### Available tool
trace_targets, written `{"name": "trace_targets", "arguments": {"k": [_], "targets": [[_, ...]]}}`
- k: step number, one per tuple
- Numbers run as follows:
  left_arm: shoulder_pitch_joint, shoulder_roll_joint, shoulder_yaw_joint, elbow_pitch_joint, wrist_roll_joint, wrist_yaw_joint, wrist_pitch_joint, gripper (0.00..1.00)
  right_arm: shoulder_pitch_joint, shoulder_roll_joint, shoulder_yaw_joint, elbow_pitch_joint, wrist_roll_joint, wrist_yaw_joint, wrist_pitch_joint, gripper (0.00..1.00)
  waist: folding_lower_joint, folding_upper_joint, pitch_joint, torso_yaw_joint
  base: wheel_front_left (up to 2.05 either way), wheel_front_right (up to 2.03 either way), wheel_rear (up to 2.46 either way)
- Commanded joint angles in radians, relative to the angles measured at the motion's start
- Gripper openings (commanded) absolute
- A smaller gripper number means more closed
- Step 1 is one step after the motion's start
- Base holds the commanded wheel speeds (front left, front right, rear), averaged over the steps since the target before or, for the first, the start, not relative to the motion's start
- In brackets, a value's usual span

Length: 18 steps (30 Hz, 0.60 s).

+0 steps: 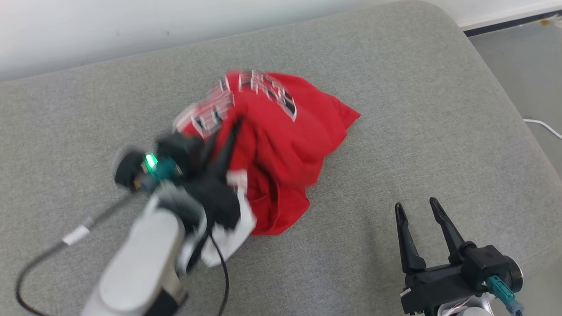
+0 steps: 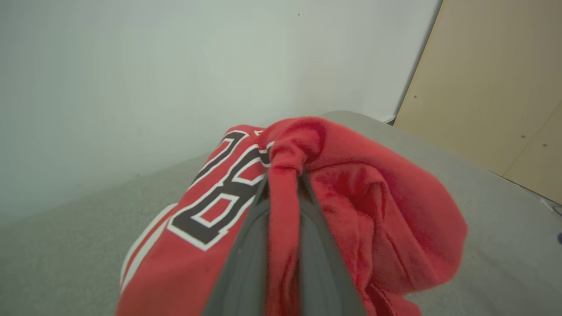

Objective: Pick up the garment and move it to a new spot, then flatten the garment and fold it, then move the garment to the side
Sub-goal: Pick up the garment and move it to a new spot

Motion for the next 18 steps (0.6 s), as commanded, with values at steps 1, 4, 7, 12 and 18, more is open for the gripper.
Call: {"name": "trace_targets", "arguments": {"k": [1,4,7,12,18], "targets": [[0.022,-0.001,-0.009,0.013,0.012,0.003,-0.018,0.41,0.009,-0.001,-0.002,0.003,-0.003,0.0,-0.001,1.0,0.0001,0.0001,-0.002,0.006,0.0,0.0,0.0],[0.06,-0.018,-0.032,0.05,0.015,-0.005,-0.061,1.0,0.009,-0.001,-0.004,0.007,-0.014,0.0,-0.001,1.0,0.0001,0.0001,-0.016,0.026,0.0,0.0,0.0],[0.068,-0.033,-0.019,0.055,0.001,-0.004,-0.137,1.0,0.017,-0.001,-0.012,0.004,-0.027,0.0,-0.001,1.0,0.0001,0.0001,-0.041,0.059,0.0,0.0,0.0],[0.083,-0.034,0.02,0.042,0.001,0.016,-0.218,1.0,0.03,-0.001,-0.019,-0.003,-0.046,0.0,-0.001,1.0,0.0001,0.0001,-0.089,0.121,0.0,0.0,0.0],[0.149,-0.005,0.098,-0.021,0.019,0.046,-0.24,1.0,0.053,-0.001,-0.023,-0.023,-0.051,0.0,-0.001,1.0,0.0001,0.0001,-0.13,0.178,0.0,0.0,0.0]]}}
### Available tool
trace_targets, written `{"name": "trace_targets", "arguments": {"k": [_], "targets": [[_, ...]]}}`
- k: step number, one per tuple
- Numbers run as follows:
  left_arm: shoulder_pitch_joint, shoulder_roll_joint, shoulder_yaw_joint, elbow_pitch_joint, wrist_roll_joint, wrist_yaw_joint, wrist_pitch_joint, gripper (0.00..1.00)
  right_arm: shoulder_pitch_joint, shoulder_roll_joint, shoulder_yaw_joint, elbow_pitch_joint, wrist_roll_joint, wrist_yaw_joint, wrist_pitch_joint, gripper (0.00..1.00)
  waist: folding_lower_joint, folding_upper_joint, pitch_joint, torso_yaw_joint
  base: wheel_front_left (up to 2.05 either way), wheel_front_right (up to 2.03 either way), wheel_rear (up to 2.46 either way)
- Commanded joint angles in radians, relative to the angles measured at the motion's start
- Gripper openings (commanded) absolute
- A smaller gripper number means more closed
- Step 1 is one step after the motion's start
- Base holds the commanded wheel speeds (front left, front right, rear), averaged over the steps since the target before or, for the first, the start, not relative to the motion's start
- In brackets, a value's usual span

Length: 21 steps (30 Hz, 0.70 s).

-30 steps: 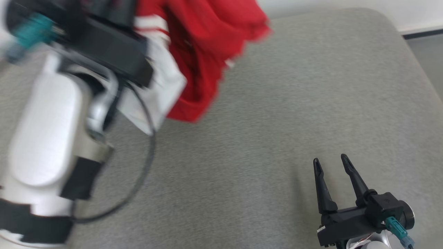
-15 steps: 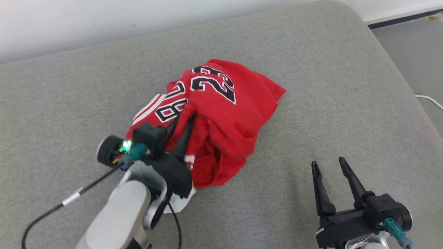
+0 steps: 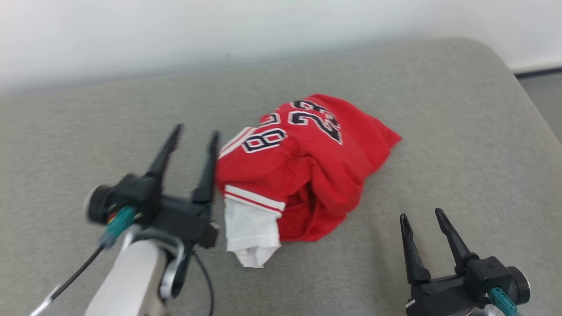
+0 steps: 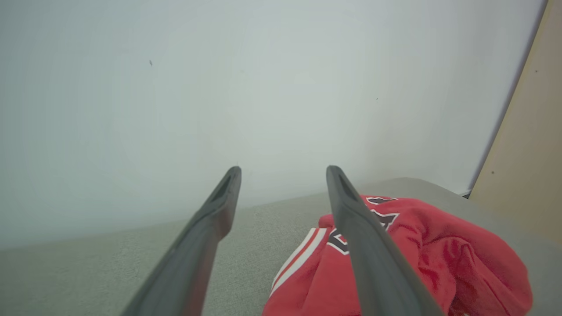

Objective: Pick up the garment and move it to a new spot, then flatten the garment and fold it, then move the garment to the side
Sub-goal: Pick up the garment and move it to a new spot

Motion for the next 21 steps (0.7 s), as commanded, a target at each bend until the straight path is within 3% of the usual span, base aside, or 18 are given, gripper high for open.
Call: {"name": "trace_targets", "arguments": {"k": [1,10,21], "targets": [[0.039,0.009,0.024,-0.03,0.014,0.01,-0.006,1.0,0.014,-0.001,-0.001,-0.009,-0.003,0.0,-0.001,1.0,0.0001,0.0001,-0.051,0.06,0.0,0.0,0.0],[0.218,0.04,0.119,-0.11,0.056,-0.002,-0.006,1.0,0.04,-0.001,-0.005,-0.024,-0.008,0.0,-0.001,1.0,0.0001,0.0001,-0.069,0.119,0.0,0.0,0.0],[0.183,-0.012,0.017,-0.034,0.055,-0.07,0.04,1.0,0.024,-0.001,0.009,-0.009,-0.008,0.0,-0.001,1.0,0.0001,0.0001,-0.057,0.09,0.0,0.0,0.0]]}}
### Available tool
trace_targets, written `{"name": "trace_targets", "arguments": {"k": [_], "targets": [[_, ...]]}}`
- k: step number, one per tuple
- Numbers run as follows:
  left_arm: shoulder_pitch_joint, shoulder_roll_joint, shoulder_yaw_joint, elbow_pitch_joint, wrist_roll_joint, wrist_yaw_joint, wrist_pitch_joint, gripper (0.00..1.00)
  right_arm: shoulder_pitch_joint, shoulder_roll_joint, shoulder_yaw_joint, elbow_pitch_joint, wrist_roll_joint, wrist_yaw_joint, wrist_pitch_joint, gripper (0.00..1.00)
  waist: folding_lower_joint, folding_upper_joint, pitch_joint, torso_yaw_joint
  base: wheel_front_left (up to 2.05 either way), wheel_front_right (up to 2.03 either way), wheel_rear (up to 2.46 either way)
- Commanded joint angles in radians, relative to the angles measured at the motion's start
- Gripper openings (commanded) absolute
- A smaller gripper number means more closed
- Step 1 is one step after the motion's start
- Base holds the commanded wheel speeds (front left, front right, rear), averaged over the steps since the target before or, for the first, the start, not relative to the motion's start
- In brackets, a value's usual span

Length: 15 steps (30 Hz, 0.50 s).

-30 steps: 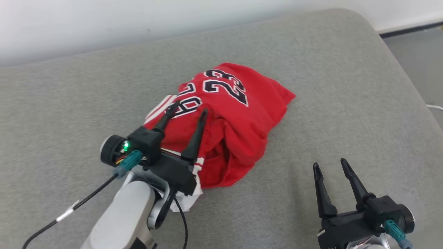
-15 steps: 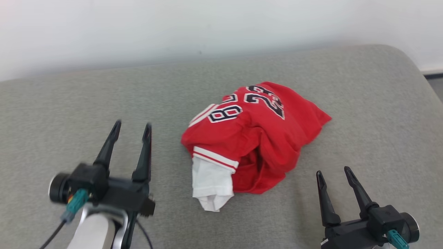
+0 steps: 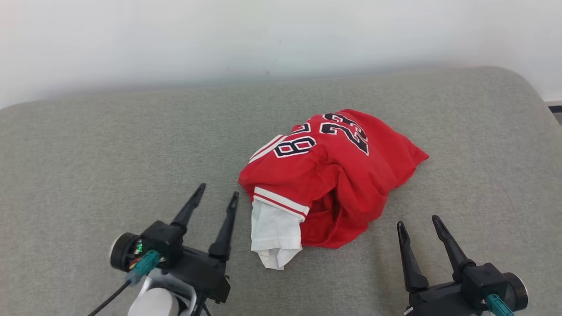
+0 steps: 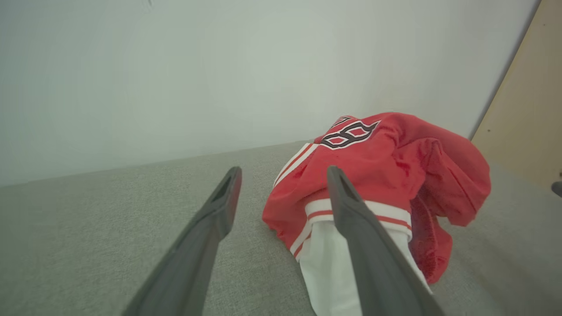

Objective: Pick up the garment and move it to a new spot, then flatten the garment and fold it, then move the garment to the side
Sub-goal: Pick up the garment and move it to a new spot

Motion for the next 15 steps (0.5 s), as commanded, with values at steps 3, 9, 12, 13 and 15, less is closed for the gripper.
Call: {"name": "trace_targets", "arguments": {"k": [3,9,12,13,15], "targets": [[-0.024,-0.004,-0.038,0.04,0.005,-0.01,0.034,1.0,-0.008,-0.001,-0.001,0.004,0.008,0.0,-0.001,1.0,0.0001,0.0,0.021,-0.039,0.0,0.0,0.0],[-0.043,0.01,-0.082,0.115,-0.004,-0.023,0.084,1.0,-0.018,-0.001,0.0,0.002,0.021,0.0,-0.001,1.0,0.0001,0.0,0.06,-0.089,0.0,0.0,0.0],[-0.049,0.016,-0.102,0.143,-0.014,-0.029,0.098,1.0,-0.023,-0.001,-0.001,0.0,0.029,0.0,-0.001,1.0,0.0001,0.0,0.076,-0.108,0.0,0.0,0.0],[-0.05,0.019,-0.112,0.15,-0.015,-0.029,0.106,1.0,-0.025,-0.001,-0.001,0.001,0.031,0.0,-0.001,1.0,0.0001,0.0,0.081,-0.113,0.0,0.0,0.0],[-0.054,0.023,-0.131,0.166,-0.022,-0.032,0.118,1.0,-0.029,-0.001,-0.002,0.002,0.033,0.0,-0.001,1.0,0.0001,0.0,0.085,-0.119,0.0,0.0,0.0]]}}
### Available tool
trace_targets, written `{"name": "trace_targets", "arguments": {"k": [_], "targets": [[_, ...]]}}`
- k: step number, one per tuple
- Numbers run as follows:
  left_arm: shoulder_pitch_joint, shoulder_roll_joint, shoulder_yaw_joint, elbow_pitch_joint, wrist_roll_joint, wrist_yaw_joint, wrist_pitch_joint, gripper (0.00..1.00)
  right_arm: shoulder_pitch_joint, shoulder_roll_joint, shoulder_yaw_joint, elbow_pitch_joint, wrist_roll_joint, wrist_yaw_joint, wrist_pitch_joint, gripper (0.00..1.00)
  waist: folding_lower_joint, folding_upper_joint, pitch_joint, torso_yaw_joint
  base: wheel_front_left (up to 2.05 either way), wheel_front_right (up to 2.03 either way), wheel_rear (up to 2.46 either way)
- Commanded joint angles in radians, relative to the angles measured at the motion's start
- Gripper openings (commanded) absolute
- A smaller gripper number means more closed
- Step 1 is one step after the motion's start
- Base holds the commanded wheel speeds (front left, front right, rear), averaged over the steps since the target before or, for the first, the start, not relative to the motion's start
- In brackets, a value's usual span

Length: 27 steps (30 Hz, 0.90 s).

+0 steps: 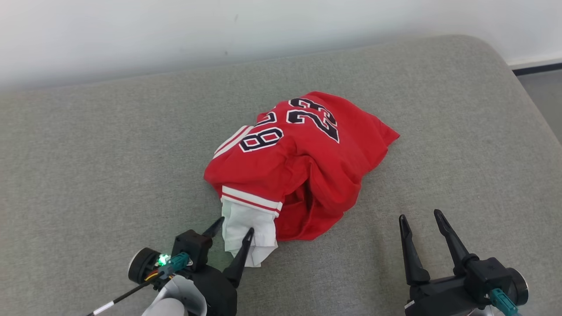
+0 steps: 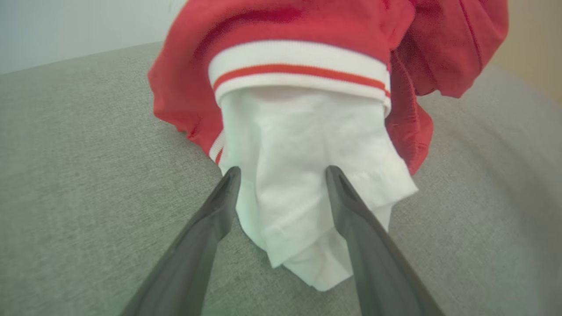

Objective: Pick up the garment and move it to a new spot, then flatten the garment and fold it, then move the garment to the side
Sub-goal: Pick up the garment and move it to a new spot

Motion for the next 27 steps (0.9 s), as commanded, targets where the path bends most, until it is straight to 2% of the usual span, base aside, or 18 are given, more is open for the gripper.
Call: {"name": "trace_targets", "arguments": {"k": [1,2,3,9,15,22,27], "targets": [[-0.016,0.009,-0.016,0.014,-0.005,-0.004,0.009,1.0,-0.011,-0.001,-0.001,0.001,0.008,0.0,-0.001,1.0,0.0,-0.0001,0.019,-0.02,0.0,0.0,0.0],[-0.02,0.012,-0.023,0.023,-0.004,-0.004,0.017,0.8,-0.012,-0.001,-0.001,0.002,0.009,0.0,-0.001,1.0,0.0,-0.0001,0.02,-0.022,0.0,0.0,0.0],[-0.022,0.012,-0.032,0.032,-0.009,-0.006,0.023,0.0,-0.013,-0.001,-0.001,0.003,0.01,0.0,-0.001,1.0,0.0,-0.0001,0.021,-0.023,0.0,0.0,0.0],[-0.077,0.022,-0.058,0.017,0.005,-0.005,-0.017,0.0,-0.011,-0.001,-0.005,0.001,0.014,0.0,-0.001,1.0,0.0,-0.0001,0.008,-0.018,0.0,0.0,0.0],[-0.215,0.044,-0.086,-0.117,0.022,-0.007,0.012,0.0,0.007,-0.001,-0.006,0.007,0.024,0.0,-0.001,1.0,0.0,-0.0001,-0.023,-0.002,0.0,0.0,0.0],[-0.508,0.096,-0.173,-0.234,-0.042,-0.006,0.125,0.0,-0.015,-0.001,0.022,0.027,0.051,0.0,-0.001,1.0,0.0,-0.0001,-0.034,-0.029,0.0,0.0,0.0],[-0.783,0.107,-0.223,-0.203,-0.089,-0.006,0.145,0.0,-0.008,-0.001,0.024,0.036,0.065,0.0,-0.001,1.0,0.0,-0.0001,-0.037,-0.068,0.0,0.0,0.0]]}}
